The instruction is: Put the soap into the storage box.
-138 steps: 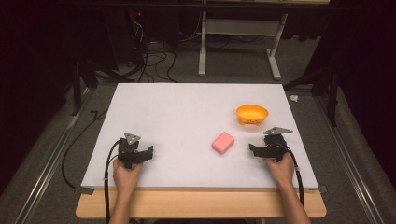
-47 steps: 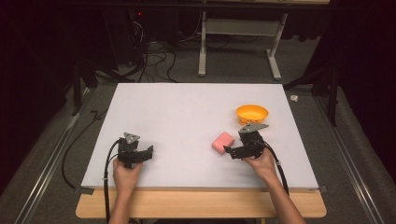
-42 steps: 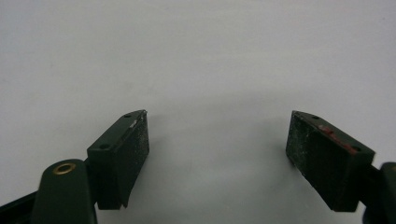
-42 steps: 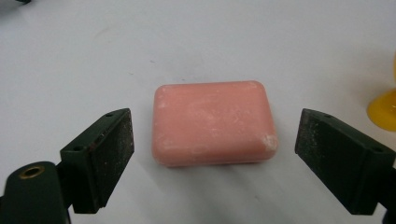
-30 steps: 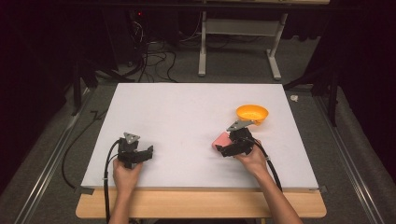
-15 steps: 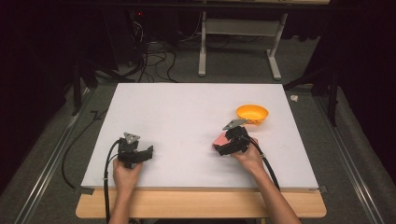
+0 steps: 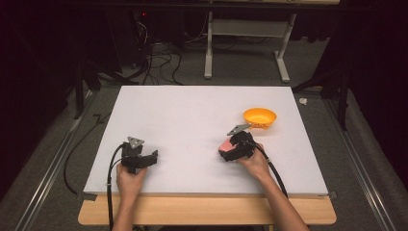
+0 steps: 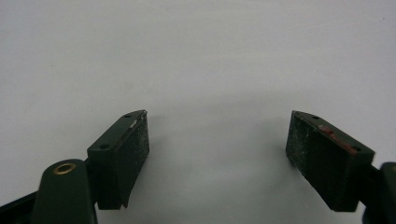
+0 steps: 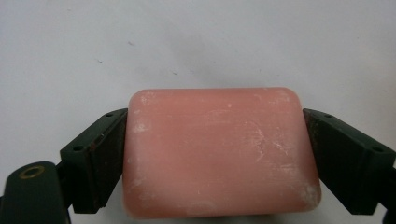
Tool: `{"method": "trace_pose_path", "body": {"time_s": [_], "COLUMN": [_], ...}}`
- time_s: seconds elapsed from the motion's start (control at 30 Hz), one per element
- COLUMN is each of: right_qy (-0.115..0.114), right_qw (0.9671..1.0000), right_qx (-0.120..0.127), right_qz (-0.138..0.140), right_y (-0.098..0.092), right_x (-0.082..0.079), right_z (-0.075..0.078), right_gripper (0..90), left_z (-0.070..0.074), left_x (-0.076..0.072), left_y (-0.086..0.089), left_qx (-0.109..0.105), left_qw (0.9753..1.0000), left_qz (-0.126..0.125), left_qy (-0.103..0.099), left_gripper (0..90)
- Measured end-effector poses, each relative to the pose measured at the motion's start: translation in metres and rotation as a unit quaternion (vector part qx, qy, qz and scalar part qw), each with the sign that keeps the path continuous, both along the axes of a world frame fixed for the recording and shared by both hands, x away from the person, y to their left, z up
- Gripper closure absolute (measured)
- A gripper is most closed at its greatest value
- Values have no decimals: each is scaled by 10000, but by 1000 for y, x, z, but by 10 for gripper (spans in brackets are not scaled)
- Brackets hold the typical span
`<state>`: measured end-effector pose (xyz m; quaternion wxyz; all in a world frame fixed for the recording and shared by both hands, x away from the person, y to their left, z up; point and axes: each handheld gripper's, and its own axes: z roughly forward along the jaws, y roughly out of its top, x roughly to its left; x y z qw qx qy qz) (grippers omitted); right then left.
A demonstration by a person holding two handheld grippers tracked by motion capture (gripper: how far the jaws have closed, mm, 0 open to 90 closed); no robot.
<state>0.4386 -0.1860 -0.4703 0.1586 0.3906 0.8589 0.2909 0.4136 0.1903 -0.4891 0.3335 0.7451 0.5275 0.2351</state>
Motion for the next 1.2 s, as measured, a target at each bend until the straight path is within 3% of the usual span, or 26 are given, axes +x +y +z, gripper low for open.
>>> {"method": "trace_pose_path", "body": {"time_s": [0.2, 1.2], "right_qy": [50, 66], "right_qw": [9999, 10000], "right_qx": [-94, 31], "right_qz": [29, 25], "right_y": [1, 1], "right_x": [1, -2], "right_z": [-3, 0], "right_gripper": [128, 137], "left_z": [0, 0], "left_x": [0, 0], "left_y": [0, 0], "left_qx": [-3, -1], "left_qw": [10000, 10000], "left_qz": [-2, -1], "left_qy": [11, 1], "left_gripper": [217, 217]}}
